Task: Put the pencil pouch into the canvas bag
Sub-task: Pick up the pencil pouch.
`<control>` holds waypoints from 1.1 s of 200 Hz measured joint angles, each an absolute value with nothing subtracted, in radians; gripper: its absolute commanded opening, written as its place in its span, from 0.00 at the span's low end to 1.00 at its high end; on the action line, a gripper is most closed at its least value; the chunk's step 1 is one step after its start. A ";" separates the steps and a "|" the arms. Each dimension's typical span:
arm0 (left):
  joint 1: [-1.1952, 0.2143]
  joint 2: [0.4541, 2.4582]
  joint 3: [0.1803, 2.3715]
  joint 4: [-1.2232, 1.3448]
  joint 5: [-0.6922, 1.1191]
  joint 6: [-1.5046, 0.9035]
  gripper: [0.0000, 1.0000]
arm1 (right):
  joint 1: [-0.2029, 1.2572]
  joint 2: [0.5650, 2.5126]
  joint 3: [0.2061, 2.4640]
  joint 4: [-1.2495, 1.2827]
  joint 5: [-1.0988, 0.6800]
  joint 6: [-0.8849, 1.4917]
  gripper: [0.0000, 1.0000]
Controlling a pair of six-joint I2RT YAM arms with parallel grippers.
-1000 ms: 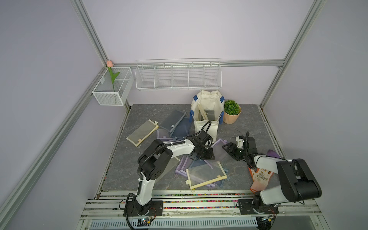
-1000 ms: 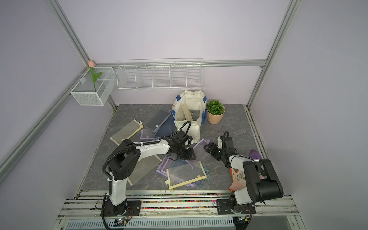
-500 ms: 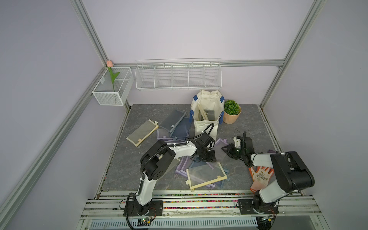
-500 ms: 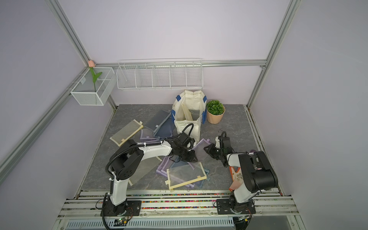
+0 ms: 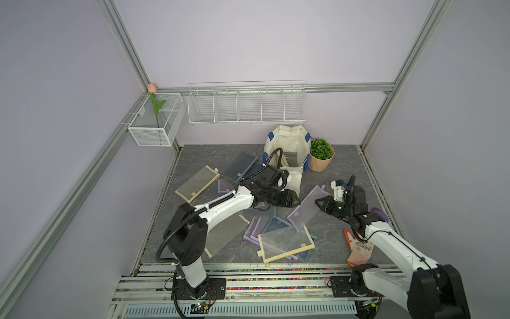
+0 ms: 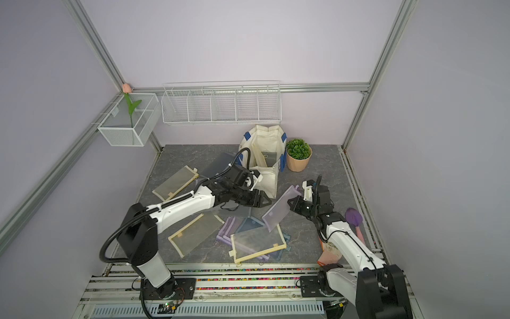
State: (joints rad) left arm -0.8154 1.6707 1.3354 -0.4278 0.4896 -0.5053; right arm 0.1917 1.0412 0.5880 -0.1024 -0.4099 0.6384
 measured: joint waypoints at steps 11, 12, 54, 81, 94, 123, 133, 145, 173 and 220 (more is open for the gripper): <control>-0.796 1.613 1.338 -0.429 0.514 -0.500 0.80 | 0.192 0.983 0.617 -0.155 -0.432 0.620 0.06; -0.794 1.607 1.338 -0.429 0.517 -0.497 0.80 | 0.192 0.983 0.617 -0.155 -0.432 0.620 0.06; -0.692 1.488 1.345 -0.440 0.641 -0.469 0.90 | 0.226 0.815 0.718 -0.320 -0.545 0.602 0.06; -0.673 1.470 1.344 -0.444 0.695 -0.457 0.94 | 0.262 0.793 0.829 -0.350 -0.623 0.616 0.06; -0.675 1.464 1.342 -0.439 0.722 -0.458 0.94 | 0.272 0.809 0.891 -0.346 -0.655 0.625 0.06; -0.675 1.437 1.314 -0.390 0.785 -0.482 0.95 | 0.295 0.884 1.023 -0.316 -0.710 0.636 0.06; -0.675 1.423 1.299 -0.362 0.803 -0.497 0.93 | 0.303 0.918 1.053 -0.295 -0.724 0.638 0.06; -0.676 1.411 1.288 -0.331 0.820 -0.516 0.85 | 0.311 0.955 1.073 -0.271 -0.738 0.643 0.06; -0.682 1.396 1.281 -0.278 0.844 -0.552 0.46 | 0.322 1.028 1.089 -0.223 -0.757 0.659 0.06; -0.682 1.353 1.260 -0.266 0.827 -0.569 0.00 | 0.332 1.073 1.116 -0.221 -0.751 0.658 0.17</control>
State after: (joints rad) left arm -0.6823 1.3533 1.2598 -0.2661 0.8272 -0.5686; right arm 0.3321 1.0729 1.1160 -0.2211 -0.7513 0.6579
